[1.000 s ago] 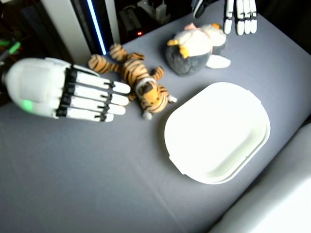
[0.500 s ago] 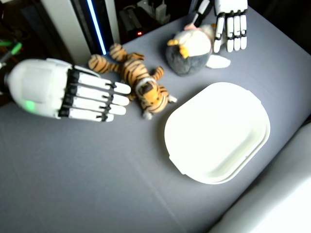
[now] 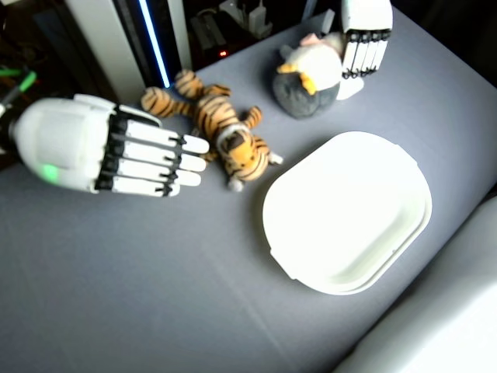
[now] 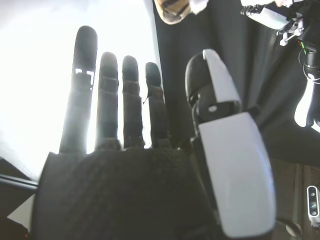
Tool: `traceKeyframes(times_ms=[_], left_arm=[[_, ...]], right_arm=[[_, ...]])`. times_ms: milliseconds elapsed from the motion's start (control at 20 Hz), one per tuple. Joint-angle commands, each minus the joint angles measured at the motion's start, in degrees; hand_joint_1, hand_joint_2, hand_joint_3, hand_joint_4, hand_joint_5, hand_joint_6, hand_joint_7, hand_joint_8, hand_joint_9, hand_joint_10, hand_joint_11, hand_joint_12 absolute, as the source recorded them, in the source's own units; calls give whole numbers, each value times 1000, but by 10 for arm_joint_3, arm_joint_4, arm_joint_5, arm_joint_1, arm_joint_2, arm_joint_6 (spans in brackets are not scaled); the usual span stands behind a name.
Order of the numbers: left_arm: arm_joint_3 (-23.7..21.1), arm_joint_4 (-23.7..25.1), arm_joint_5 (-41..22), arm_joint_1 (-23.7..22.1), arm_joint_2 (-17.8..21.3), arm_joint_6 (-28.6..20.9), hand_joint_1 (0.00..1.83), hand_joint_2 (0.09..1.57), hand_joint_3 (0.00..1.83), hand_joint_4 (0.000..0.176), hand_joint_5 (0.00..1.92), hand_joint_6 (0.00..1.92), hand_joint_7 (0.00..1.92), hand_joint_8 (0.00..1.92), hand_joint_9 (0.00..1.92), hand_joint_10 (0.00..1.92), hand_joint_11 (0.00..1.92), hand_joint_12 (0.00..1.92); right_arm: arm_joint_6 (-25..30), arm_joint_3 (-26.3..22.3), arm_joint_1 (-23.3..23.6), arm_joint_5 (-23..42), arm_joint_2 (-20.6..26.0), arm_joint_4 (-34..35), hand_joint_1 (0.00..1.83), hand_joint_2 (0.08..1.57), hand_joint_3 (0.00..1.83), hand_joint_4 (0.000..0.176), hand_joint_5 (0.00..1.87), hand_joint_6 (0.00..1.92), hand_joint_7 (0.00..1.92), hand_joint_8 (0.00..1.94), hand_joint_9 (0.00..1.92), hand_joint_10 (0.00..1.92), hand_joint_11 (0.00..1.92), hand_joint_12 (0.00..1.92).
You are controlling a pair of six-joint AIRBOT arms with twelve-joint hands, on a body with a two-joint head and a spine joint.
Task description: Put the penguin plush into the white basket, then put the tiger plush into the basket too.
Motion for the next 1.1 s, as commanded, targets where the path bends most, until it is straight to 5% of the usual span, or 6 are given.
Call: traceKeyframes(times_ms=[0,350,500,950,1000,1050], left_arm=[[7,4,-69,-11,1,-10,1175,1066,0,0,1099,756,904,1072,843,1440,756,1838],[30,80,-136,-129,17,-65,1264,1117,0,0,1089,556,922,1320,769,1227,511,1673],[74,78,-94,-199,-9,-66,1265,1065,0,0,1169,482,1056,1040,976,659,701,1292],[209,86,94,-377,-114,-46,1265,1064,1,0,1066,665,1137,896,1213,303,920,1242],[214,82,103,-378,-118,-40,1155,1083,9,0,1032,852,1024,381,1107,206,766,1183],[218,69,118,-380,-123,-19,1092,1036,0,0,878,319,974,140,1033,127,683,1168]], right_arm=[[6,3,4,68,0,16,912,1266,0,0,434,4,476,8,485,15,508,69],[7,5,3,68,0,16,868,1272,0,0,426,4,468,3,467,3,497,50],[7,8,3,68,-3,16,892,1269,0,0,427,1,467,0,473,2,510,49],[12,18,4,66,-13,15,930,1263,0,0,436,1,447,0,445,2,476,21],[12,19,4,65,-13,15,932,1262,0,0,436,1,442,0,444,2,484,24],[12,19,4,65,-13,15,958,1256,0,0,448,4,452,3,453,4,491,26]])
